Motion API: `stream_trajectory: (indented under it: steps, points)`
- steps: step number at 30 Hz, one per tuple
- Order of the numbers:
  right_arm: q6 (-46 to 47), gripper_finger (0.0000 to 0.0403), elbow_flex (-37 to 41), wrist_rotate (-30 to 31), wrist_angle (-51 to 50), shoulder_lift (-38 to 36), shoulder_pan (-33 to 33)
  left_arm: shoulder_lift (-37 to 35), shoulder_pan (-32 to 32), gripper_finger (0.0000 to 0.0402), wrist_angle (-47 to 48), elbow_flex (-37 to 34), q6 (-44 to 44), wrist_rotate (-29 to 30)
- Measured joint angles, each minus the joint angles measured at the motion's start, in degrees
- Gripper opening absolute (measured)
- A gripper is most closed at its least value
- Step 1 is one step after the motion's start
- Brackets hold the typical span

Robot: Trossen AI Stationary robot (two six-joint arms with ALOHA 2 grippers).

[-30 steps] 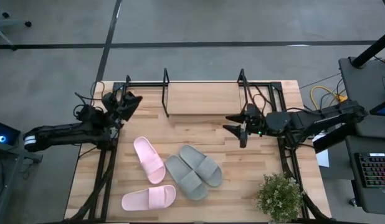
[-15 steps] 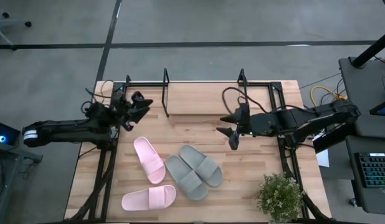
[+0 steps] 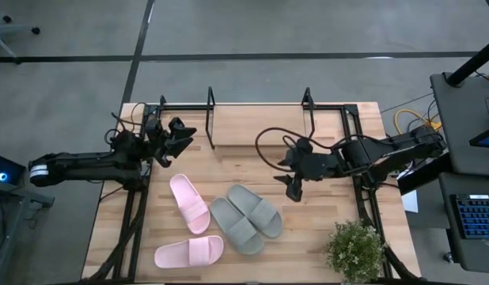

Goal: Pick and place slides into the shelf
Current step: Put the right gray slipper on the shelf

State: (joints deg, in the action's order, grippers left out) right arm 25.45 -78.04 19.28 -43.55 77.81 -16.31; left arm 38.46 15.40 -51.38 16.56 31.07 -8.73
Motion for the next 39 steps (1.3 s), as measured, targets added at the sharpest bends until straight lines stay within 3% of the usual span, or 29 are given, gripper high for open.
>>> stream_trajectory:
  steps: [5, 27, 39]
  points:
    - [0.03, 0.0215, 0.04, -4.97, -1.88, 1.61, -1.51, 0.22, -0.02, 0.0192, 0.04, 0.00, 0.04, 0.00]
    - [-4.64, 0.0214, 0.17, -3.53, -6.62, 14.76, -10.44, 4.23, -0.02, 0.0192, 1.45, -0.15, 0.11, 0.22]
    - [-9.18, 0.0183, 0.38, 9.47, -6.78, 23.07, -16.66, 3.33, -0.02, 0.0192, 1.30, -0.15, 0.13, 0.22]
